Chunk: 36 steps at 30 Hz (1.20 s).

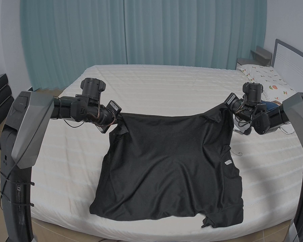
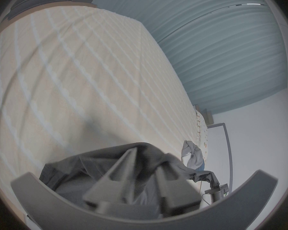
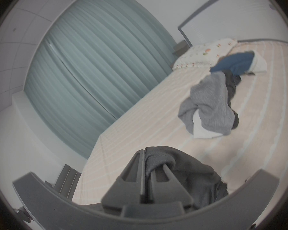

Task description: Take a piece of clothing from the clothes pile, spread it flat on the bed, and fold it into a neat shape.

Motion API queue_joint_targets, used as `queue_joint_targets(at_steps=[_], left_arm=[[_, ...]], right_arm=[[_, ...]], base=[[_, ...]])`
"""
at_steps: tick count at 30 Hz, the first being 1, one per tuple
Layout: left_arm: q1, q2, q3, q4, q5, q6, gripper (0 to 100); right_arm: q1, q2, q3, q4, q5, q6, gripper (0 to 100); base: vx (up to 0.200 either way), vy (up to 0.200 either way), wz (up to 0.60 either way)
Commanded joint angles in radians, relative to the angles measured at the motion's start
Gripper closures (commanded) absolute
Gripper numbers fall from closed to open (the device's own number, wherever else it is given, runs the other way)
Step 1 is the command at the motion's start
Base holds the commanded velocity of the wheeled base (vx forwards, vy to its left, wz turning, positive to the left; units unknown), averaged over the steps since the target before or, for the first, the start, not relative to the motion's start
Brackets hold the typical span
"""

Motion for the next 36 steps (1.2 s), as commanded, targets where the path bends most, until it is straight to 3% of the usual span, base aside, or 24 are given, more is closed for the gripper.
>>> queue_joint_targets(at_steps=[1,6,12,15,20,26,27,33,36], left_arm=[[-0.005,0.084,-0.044,0.000,0.002,-0.022,0],[-0.006,0.117,-0.082,0.007,0.021,-0.063,0],[-0.003,0.121,-0.085,0.110,0.117,-0.040,0],[0.006,0.107,-0.082,0.199,0.113,-0.003,0],[0.014,0.091,-0.062,0.208,0.111,0.003,0],[0.023,0.092,-0.062,0.198,0.047,0.000,0],[0.024,0.095,-0.062,0.196,0.039,-0.002,0],[0.026,0.127,-0.094,0.139,0.050,-0.006,0],[0.021,0.141,-0.125,0.113,0.068,-0.005,0]], right_arm=[[0.002,0.112,-0.017,-0.006,0.003,0.010,0],[0.002,0.184,-0.043,-0.035,-0.011,0.013,0],[-0.029,0.166,0.060,-0.023,0.003,-0.010,0],[-0.058,0.128,0.133,-0.026,0.043,-0.021,0],[-0.098,0.062,0.239,-0.035,0.121,-0.018,0],[-0.165,-0.027,0.373,-0.099,0.177,0.035,0],[-0.182,-0.058,0.431,-0.139,0.210,0.076,0],[-0.190,-0.093,0.600,-0.227,0.335,0.199,0],[-0.189,-0.082,0.632,-0.254,0.365,0.245,0]], base=[[0.000,0.000,0.00],[0.000,0.000,0.00],[0.000,0.000,0.00],[0.000,0.000,0.00],[0.000,0.000,0.00],[0.000,0.000,0.00],[0.000,0.000,0.00],[0.000,0.000,0.00],[0.000,0.000,0.00]])
